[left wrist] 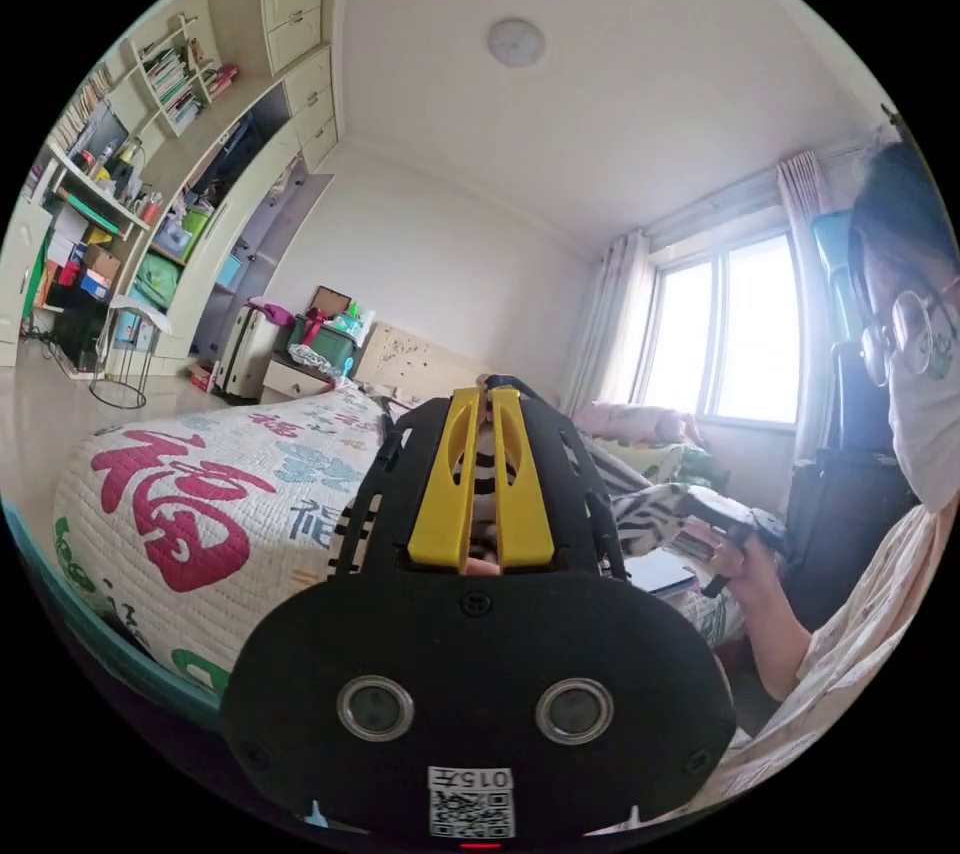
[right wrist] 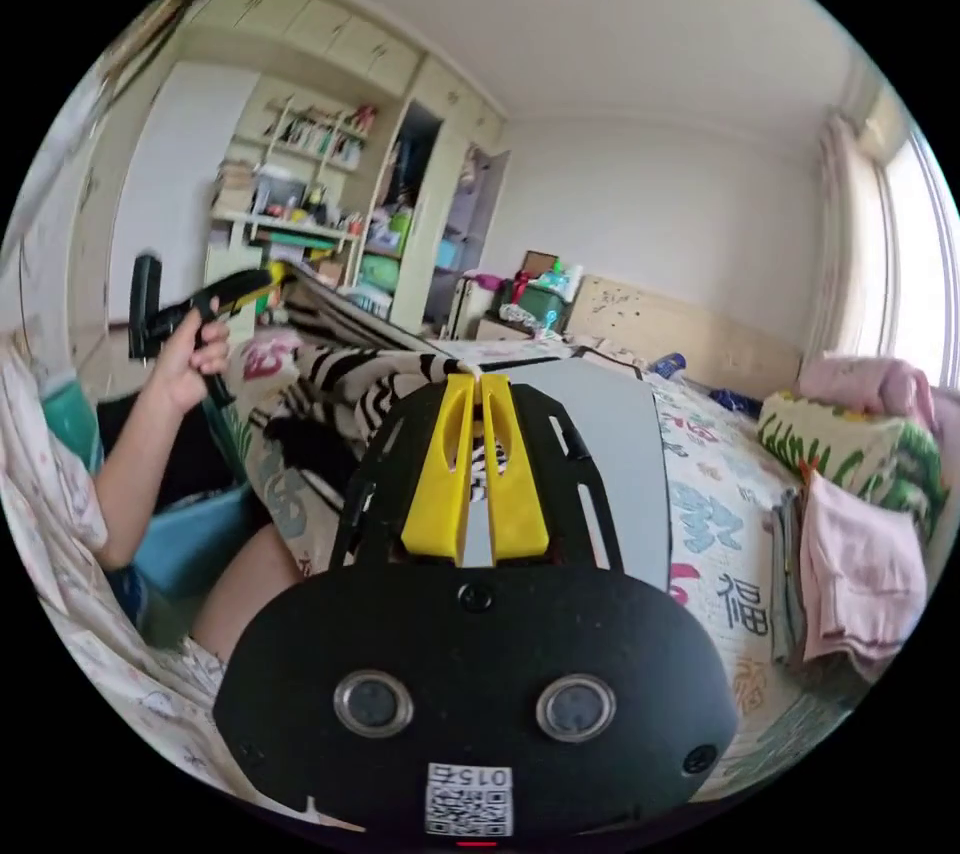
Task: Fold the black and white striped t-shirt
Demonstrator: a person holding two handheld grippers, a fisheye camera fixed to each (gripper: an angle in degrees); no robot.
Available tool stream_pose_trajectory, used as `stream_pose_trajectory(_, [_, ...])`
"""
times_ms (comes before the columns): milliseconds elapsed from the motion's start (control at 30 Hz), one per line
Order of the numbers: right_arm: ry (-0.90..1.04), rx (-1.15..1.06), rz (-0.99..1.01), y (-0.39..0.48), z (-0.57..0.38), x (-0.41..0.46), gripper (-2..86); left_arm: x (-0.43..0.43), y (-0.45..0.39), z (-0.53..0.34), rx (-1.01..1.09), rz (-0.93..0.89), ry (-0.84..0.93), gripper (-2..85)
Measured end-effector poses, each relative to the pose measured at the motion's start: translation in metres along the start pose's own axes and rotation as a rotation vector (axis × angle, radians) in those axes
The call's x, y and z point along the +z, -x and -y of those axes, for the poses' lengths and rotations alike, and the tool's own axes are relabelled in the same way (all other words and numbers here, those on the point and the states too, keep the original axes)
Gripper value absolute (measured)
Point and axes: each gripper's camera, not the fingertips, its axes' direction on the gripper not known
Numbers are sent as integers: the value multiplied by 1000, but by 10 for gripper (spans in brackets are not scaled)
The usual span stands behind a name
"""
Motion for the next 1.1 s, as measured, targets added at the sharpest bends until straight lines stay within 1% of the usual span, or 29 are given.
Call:
stream_pose_trajectory(33, [-34, 59, -27, -26, 14, -16, -9, 3, 2, 8, -16, 15, -21, 6])
stream_pose_trajectory(133, [-99, 115, -146, -67, 45, -50, -9, 9, 9, 27, -70, 10, -65, 4])
stream_pose_trajectory(200, [-94, 122, -185, -86, 63, -58, -8, 8, 8, 34, -83, 13, -86, 3])
stream_pose_trajectory(267, [-74, 123, -188, -103, 80, -59, -7, 7, 2, 33, -79, -8, -106, 2])
stream_pose_trajectory(467, [121, 182, -116, -147, 121, -25, 6, 18, -23, 19, -55, 19, -74, 0])
stream_pose_trajectory(567, [152, 280, -37, -169, 128, -38, 21, 17, -24, 16, -63, 32, -59, -1])
stream_pose_trajectory(633, [140, 391, 10, -189, 125, -63, 43, 15, -21, 18, -76, 23, -49, 0])
stream_pose_trajectory(667, [135, 431, 16, -196, 123, -71, 61, 15, -21, 20, -77, 20, -45, 0])
stream_pose_trajectory(700, [128, 507, 42, -208, 118, -85, 97, 16, -22, 22, -72, 23, -36, 0])
stream_pose_trajectory(767, [133, 614, 141, -229, 109, -105, 132, 17, -25, 25, -62, 38, -24, 0])
stream_pose_trajectory(833, [108, 760, 300, -253, 94, -132, 150, 17, -31, 28, -54, 48, -13, 0])
stream_pose_trajectory(867, [95, 793, 339, -258, 90, -138, 153, 17, -32, 28, -55, 48, -12, 0])
stream_pose_trajectory(933, [21, 899, 486, -268, 74, -165, 159, 16, -38, 30, -65, 45, -11, -1])
stream_pose_trajectory(1033, [-39, 951, 600, -264, 63, -195, 163, 18, -48, 31, -71, 51, -7, -1])
stream_pose_trajectory(1100, [-50, 944, 612, -255, 68, -210, 163, 19, -56, 32, -69, 51, -3, -1])
